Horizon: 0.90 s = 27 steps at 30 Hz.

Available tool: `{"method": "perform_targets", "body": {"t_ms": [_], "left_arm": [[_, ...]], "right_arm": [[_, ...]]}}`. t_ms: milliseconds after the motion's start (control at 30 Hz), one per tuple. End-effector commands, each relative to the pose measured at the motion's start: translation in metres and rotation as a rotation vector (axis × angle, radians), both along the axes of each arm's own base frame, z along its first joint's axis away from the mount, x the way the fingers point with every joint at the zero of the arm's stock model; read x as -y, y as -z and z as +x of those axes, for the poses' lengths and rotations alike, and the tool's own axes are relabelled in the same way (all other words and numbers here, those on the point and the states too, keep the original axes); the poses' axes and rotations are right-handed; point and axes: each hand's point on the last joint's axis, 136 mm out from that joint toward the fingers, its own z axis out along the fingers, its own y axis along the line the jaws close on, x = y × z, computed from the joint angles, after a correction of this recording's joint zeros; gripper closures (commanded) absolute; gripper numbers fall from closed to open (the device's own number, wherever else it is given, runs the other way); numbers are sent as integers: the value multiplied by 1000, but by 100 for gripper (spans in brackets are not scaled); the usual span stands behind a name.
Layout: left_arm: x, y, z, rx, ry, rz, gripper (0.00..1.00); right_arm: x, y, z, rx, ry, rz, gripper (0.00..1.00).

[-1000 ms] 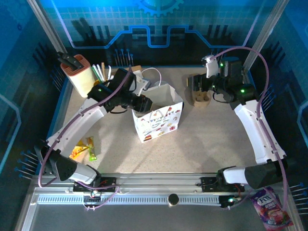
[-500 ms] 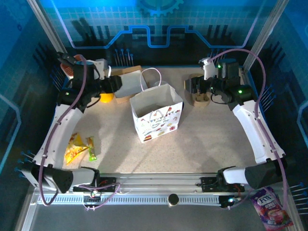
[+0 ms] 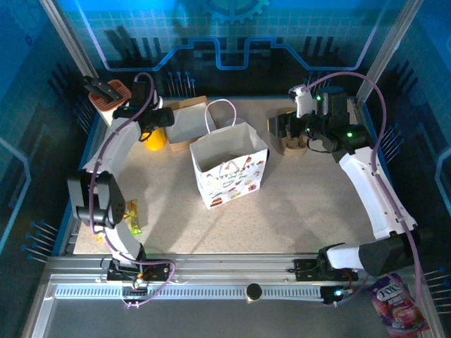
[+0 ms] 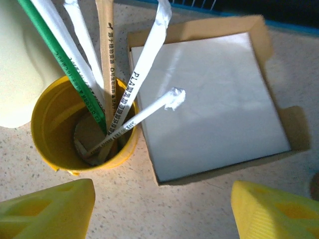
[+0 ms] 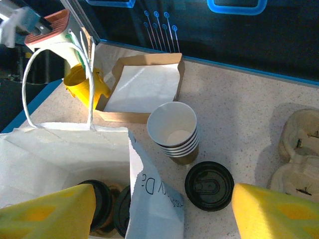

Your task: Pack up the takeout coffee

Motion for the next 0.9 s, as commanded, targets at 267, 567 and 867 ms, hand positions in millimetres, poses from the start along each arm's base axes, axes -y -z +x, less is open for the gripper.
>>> {"method": "perform_targets", "body": {"t_ms": [267, 567, 867], "left_arm": [[-6, 29, 36, -112, 33, 220, 25], [-9, 41, 52, -137, 54, 276, 42], [-9, 33, 52, -134, 65, 292, 70]], "right_arm": [[-5, 4, 1, -2, -19, -18, 26], [-5, 7, 1, -12, -20, -26, 26], [-6, 11, 1, -25, -28, -31, 26]]}}
